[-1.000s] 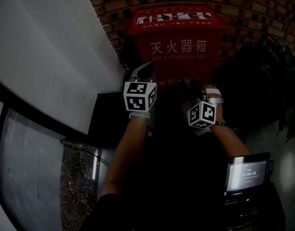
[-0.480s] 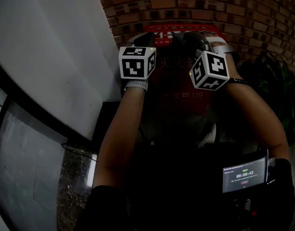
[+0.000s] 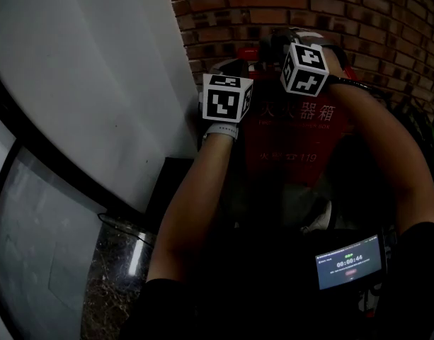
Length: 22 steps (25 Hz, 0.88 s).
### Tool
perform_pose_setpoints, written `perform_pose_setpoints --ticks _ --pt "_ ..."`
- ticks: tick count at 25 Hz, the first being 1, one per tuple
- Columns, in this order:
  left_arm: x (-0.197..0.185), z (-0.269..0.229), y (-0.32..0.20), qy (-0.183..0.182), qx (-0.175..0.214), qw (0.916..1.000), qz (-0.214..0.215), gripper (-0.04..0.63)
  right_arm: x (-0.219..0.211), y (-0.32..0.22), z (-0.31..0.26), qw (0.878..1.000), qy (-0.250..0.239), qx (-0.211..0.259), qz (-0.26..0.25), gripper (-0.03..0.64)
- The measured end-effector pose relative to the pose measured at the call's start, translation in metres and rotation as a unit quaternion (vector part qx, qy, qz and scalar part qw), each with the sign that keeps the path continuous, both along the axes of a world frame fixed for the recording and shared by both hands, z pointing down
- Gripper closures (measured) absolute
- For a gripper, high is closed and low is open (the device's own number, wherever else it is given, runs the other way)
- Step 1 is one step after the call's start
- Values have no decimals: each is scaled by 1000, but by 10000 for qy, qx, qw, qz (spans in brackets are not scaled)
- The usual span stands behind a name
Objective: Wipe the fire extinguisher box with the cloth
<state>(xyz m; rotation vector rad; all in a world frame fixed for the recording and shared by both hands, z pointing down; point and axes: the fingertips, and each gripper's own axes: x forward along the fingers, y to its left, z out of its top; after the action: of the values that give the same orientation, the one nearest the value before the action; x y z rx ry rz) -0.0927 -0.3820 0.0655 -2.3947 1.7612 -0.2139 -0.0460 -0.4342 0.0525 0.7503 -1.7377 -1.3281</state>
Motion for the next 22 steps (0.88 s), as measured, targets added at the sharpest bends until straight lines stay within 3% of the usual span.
perform_pose_setpoints --ticks 12,22 --pt "-6 23 -26 33 -153 9998 106 592 -66 -78 45 9949 958 -230 -216 583" --pt "-2 33 -35 -108 -219 9996 116 592 -65 -100 64 9879 1506 -359 -87 584"
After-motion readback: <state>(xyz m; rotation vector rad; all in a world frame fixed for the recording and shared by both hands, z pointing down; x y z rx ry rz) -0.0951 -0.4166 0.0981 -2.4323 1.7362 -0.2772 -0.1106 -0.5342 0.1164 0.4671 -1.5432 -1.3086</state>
